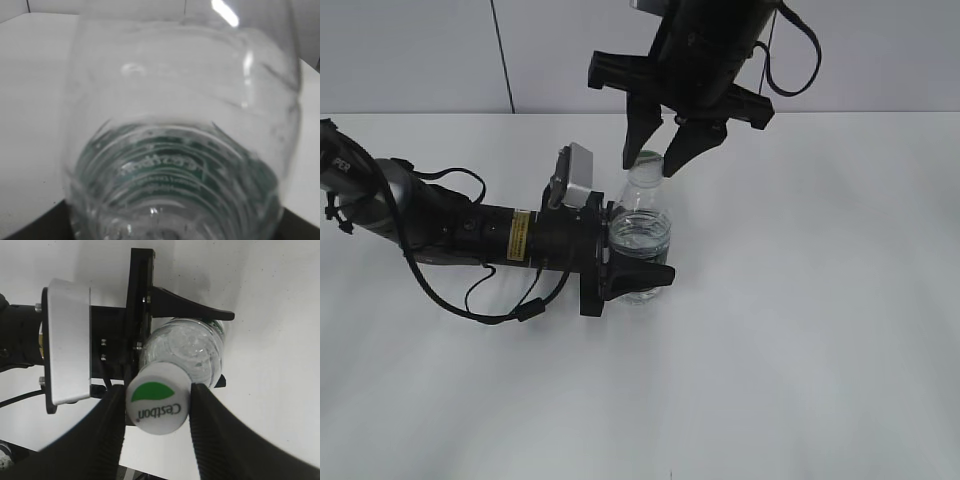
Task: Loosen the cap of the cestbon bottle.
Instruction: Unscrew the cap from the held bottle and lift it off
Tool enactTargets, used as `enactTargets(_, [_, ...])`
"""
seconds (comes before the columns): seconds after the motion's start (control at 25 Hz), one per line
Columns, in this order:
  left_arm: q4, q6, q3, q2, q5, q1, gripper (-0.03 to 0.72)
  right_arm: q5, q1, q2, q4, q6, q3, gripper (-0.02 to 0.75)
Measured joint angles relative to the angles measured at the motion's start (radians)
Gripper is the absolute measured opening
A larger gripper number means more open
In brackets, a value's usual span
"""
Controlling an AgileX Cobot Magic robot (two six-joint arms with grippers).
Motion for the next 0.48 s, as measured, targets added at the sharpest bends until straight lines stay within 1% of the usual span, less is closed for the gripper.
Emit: enactTargets(0.48, [0.001, 0.002, 0.000, 0.000, 0.001, 0.000, 0.412, 0.019, 0.001, 0.008, 0.011, -0.039, -0.009, 0.293])
